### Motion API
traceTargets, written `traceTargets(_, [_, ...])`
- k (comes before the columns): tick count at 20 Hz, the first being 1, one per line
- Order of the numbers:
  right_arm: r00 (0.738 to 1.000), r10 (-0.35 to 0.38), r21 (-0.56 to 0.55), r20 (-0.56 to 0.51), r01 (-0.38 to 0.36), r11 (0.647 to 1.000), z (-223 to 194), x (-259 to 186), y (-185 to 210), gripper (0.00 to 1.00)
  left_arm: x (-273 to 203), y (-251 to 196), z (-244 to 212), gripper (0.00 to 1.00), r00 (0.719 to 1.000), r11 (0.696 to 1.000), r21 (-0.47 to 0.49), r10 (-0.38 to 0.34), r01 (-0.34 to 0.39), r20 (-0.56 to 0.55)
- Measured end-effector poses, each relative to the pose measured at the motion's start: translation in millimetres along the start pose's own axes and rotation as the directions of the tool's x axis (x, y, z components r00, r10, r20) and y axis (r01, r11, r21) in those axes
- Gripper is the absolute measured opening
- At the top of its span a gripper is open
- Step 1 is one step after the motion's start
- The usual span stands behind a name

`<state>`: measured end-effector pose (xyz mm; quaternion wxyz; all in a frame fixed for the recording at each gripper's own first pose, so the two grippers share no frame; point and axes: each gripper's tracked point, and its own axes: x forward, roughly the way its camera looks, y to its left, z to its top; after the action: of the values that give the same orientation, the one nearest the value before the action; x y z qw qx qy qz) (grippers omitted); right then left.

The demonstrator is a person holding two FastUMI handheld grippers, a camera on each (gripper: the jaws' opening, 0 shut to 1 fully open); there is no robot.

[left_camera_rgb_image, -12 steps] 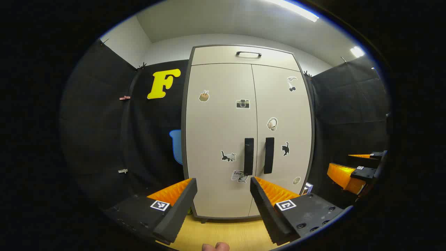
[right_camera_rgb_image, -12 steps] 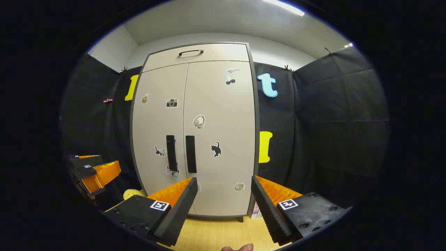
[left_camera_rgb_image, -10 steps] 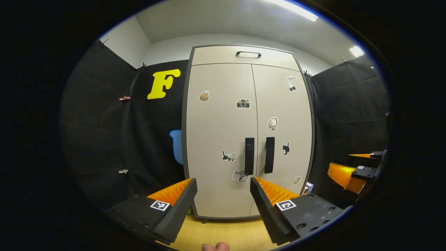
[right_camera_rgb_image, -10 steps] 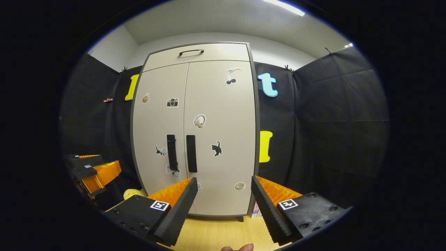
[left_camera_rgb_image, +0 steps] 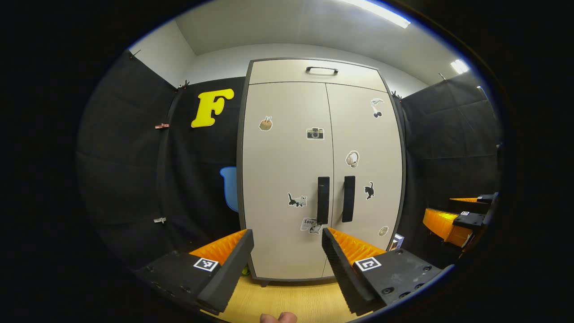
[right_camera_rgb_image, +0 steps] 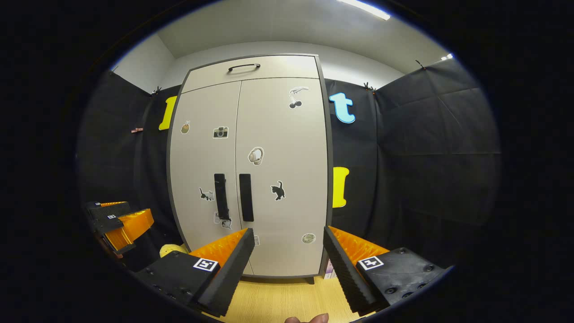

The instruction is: Open the right door of the double-door shoe cabinet with the right hand, and open the left door with the left hand.

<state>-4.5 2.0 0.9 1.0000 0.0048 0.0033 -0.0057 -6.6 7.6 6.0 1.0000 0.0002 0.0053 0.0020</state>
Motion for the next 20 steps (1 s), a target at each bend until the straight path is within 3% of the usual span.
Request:
traceTargets(10, [1.000,0.031,0.001,-0.006,-0.031,1.000,1.4,13.1,15.6,0.97,-0.7,8.0,0.1,0.95,1.000,1.000,0.016,0.009,-0.009,0.000])
traceTargets(20, [0.994,0.108,-0.016,0.014,-0.108,0.994,10.7,108.0,68.4,0.97,11.8,22.3,-8.9,0.95,0.999,1.000,0.010,0.028,-0.028,-0.018])
